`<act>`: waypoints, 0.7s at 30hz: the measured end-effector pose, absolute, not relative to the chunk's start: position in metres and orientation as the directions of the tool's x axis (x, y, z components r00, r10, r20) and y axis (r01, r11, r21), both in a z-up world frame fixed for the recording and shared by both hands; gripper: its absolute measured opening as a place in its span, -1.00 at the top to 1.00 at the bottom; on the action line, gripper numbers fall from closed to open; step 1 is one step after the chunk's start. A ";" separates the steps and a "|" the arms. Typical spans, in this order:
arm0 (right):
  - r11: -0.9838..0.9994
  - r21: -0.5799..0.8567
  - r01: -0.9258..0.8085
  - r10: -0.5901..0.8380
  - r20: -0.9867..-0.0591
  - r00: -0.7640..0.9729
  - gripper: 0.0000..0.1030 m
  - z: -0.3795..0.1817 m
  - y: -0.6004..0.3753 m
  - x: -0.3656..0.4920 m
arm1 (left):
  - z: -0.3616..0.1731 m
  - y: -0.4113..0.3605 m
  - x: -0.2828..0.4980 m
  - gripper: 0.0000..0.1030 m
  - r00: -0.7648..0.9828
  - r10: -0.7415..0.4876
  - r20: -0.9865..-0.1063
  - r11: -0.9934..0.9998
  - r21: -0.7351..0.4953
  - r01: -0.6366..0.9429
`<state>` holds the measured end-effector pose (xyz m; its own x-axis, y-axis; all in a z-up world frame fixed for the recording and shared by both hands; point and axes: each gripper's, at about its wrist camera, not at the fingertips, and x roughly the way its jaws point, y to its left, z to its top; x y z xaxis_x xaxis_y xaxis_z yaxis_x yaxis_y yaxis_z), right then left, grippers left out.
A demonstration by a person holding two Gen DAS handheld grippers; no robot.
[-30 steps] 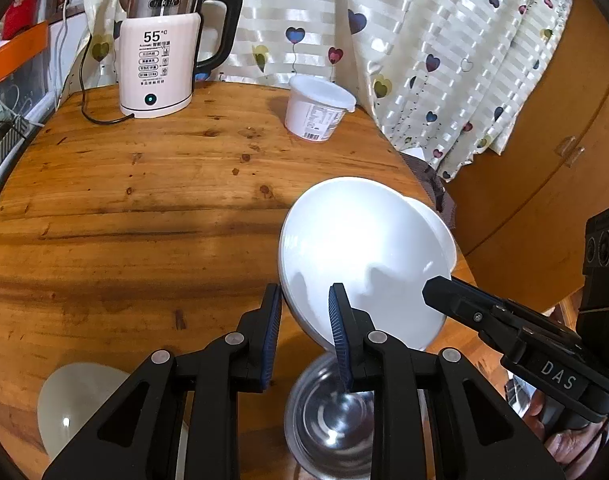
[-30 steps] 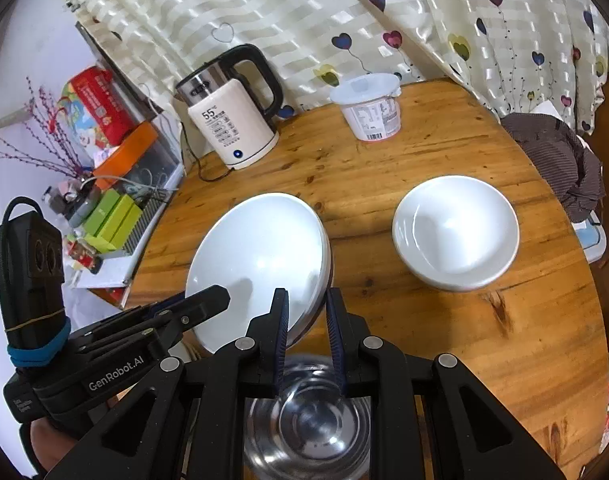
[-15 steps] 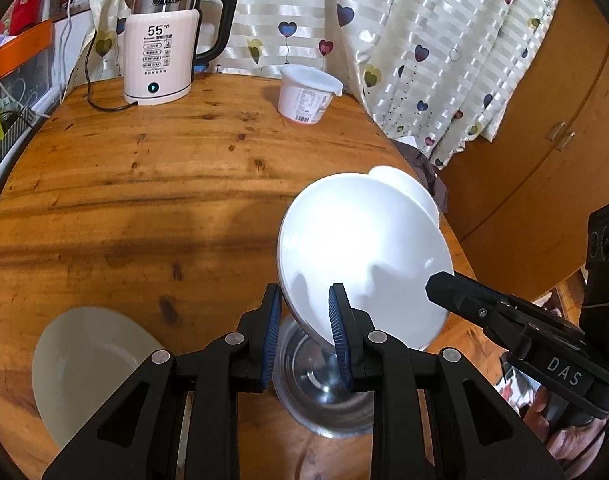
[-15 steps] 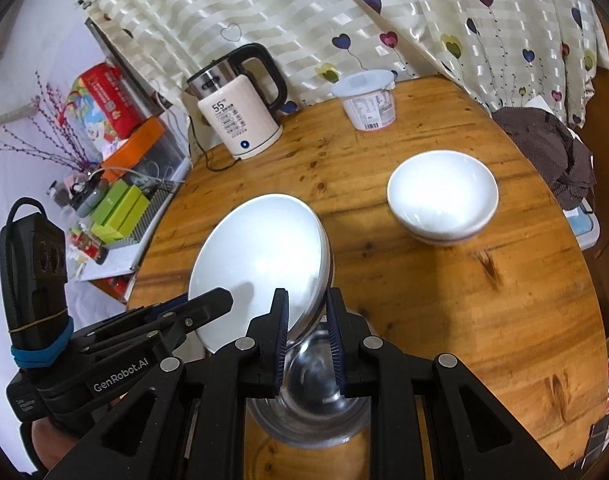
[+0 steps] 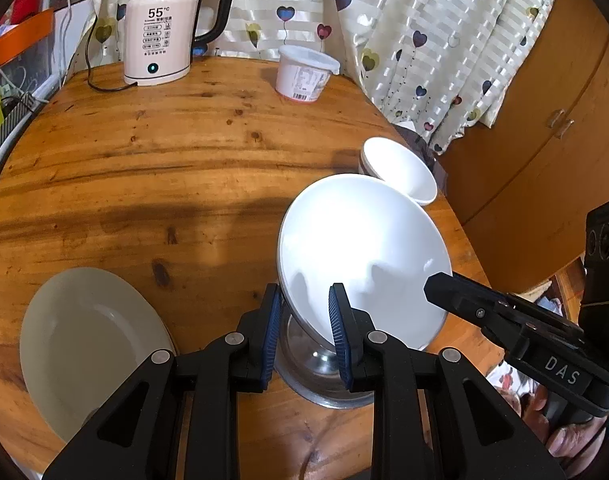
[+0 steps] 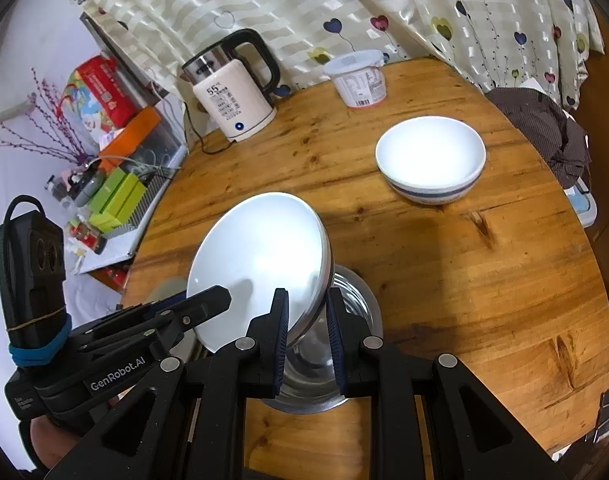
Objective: Organize plates and bowls
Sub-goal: 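Carry the white bowl over the stainless steel bowl and lower it inside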
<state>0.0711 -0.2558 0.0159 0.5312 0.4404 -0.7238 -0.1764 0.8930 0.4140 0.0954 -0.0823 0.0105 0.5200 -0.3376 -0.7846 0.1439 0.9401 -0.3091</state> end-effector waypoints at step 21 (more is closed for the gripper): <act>0.896 0.420 -0.141 0.434 -0.764 0.477 0.63 -0.010 -0.262 0.065 | -0.015 -0.092 0.088 0.51 0.457 -0.331 -0.825 0.944 -0.299 0.142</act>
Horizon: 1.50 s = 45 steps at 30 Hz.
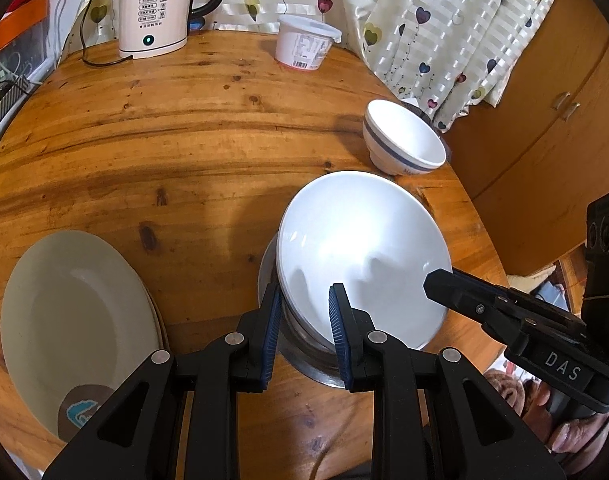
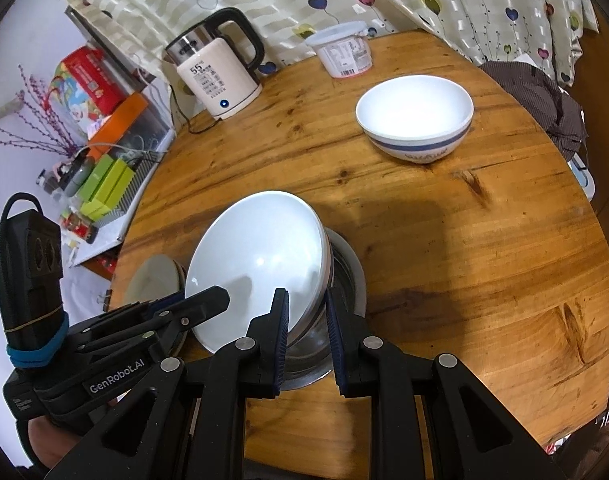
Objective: Organize plates and bowls
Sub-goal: 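Carry the white bowl over the stainless steel bowl and lower it inside, then open the left gripper to release the white bowl into the steel bowl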
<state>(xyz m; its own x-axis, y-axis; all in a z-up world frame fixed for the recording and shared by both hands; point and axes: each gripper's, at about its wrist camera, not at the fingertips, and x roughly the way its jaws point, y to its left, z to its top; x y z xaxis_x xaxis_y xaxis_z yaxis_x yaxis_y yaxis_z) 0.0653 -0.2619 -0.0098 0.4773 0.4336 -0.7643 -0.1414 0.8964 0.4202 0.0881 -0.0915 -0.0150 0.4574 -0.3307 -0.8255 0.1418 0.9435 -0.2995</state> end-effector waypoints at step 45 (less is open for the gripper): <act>0.908 0.395 -0.142 0.415 -0.796 0.440 0.59 -0.025 -0.261 0.067 | -0.020 -0.102 0.078 0.41 0.459 -0.282 -0.842 0.959 -0.235 0.159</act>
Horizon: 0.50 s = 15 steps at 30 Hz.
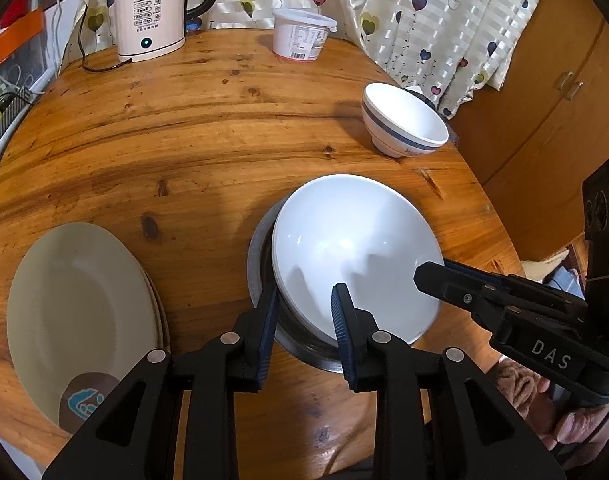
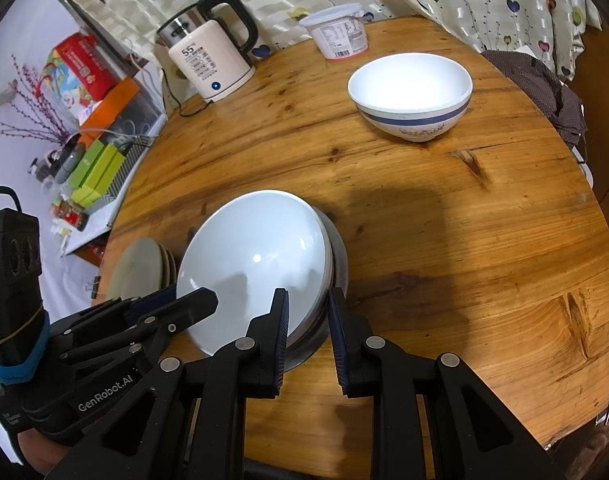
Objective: Organize plates and bowls
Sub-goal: 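Open the left gripper to release the white bowl into the steel bowl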
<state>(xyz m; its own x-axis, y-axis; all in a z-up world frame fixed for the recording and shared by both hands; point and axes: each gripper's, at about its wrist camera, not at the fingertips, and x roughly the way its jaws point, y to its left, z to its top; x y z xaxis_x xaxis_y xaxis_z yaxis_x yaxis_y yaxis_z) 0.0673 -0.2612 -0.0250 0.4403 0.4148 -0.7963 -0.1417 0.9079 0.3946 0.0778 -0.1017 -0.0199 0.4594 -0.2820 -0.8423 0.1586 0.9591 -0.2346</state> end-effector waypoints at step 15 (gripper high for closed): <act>0.913 0.384 -0.140 0.402 -0.780 0.480 0.45 -0.012 -0.268 0.065 | -0.005 -0.090 0.074 0.31 0.511 -0.287 -0.810 0.958 -0.243 0.153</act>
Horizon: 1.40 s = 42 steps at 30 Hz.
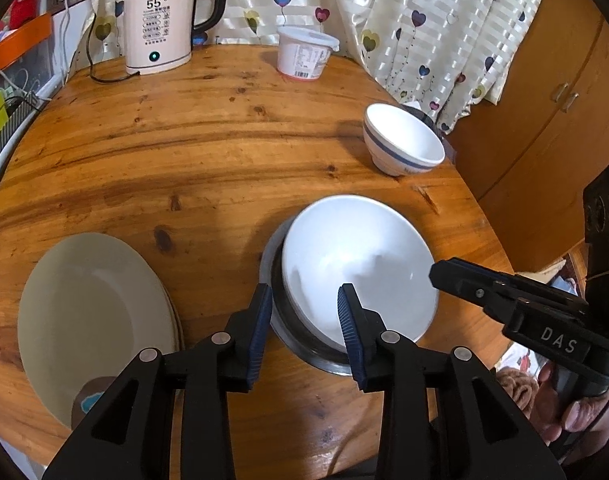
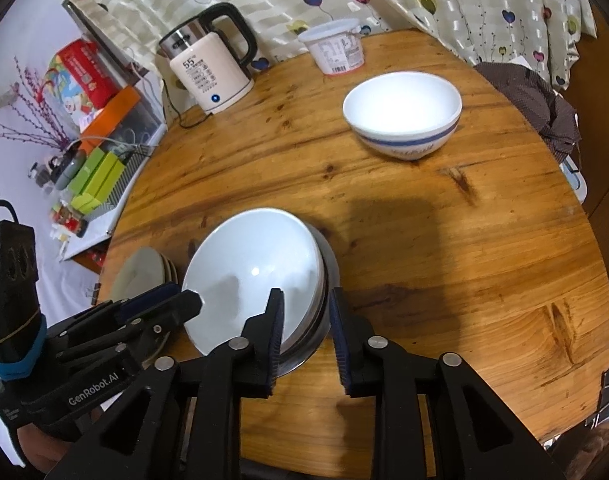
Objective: Organize plates and bowls
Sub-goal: 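Open the left gripper to release the white bowl into the steel bowl, then raise the left tool above the nested bowls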
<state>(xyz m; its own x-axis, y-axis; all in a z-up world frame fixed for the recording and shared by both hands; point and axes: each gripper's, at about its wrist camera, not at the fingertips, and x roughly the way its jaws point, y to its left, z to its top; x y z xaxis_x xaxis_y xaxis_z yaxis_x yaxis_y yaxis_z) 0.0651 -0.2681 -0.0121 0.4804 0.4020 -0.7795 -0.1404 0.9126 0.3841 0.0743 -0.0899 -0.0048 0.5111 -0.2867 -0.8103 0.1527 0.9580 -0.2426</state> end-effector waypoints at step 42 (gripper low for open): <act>0.931 0.339 -0.132 0.352 -0.746 0.566 0.06 0.018 -0.296 0.076 | 0.024 -0.104 0.103 0.31 0.544 -0.319 -0.776 0.947 -0.232 0.224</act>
<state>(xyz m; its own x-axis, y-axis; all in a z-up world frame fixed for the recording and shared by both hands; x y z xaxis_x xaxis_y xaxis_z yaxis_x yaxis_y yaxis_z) 0.0757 -0.2956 0.0176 0.5660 0.3518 -0.7456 -0.1319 0.9314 0.3393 0.1025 -0.1036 0.0239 0.5437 -0.3189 -0.7764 0.2242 0.9466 -0.2318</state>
